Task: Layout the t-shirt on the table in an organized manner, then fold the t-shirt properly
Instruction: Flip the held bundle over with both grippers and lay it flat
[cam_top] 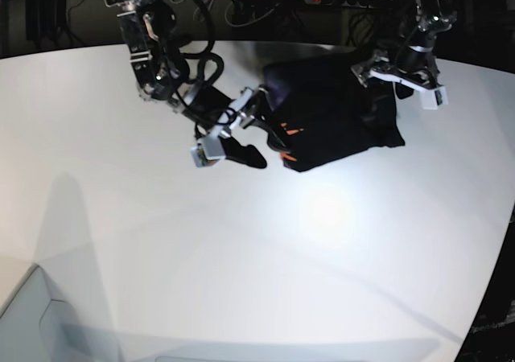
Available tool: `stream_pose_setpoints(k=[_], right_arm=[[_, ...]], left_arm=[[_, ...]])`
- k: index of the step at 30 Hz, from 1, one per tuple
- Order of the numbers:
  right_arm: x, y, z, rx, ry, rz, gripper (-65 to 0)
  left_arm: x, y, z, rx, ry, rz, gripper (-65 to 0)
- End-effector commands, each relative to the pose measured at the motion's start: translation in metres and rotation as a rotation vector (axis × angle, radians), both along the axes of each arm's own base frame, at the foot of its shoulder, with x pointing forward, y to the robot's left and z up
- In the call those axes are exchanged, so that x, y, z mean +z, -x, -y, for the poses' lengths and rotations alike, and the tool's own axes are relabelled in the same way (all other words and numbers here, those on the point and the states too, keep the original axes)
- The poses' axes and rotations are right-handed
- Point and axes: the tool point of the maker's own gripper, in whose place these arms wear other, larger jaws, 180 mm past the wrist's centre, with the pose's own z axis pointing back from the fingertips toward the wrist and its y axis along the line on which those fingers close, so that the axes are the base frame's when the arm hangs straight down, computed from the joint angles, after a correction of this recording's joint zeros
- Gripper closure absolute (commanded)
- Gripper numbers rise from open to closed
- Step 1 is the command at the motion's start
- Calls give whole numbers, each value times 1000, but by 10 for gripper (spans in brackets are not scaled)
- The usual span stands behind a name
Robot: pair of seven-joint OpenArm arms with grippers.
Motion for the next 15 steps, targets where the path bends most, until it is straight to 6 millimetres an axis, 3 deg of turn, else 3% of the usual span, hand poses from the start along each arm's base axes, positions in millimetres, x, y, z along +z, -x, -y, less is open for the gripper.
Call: stream_pose_setpoints(k=[1,5,7,9,14,15], right_arm=[[18,-6,-2,-4,-47,48,-392],[18,-6,-1,-6,-47,48,-392],[19,-6,-1,-6,-48,49,-392],[18,-7,1,-10,-46,49,-392],[15,-7,10,-8,-19,54,-392],[14,-8,13,-13,-12,54,-392]], left_arm=[[-4,5,-2,2,1,-18,-599],[-16,2,1,1,23,-40,-597],[-23,4,2,3,32,-57,-567],[-28,1,3,7,41,-64,-456],[-47,-13,1,15,58,-97,-45],[-50,-17,-3,14,53,-104,0]])
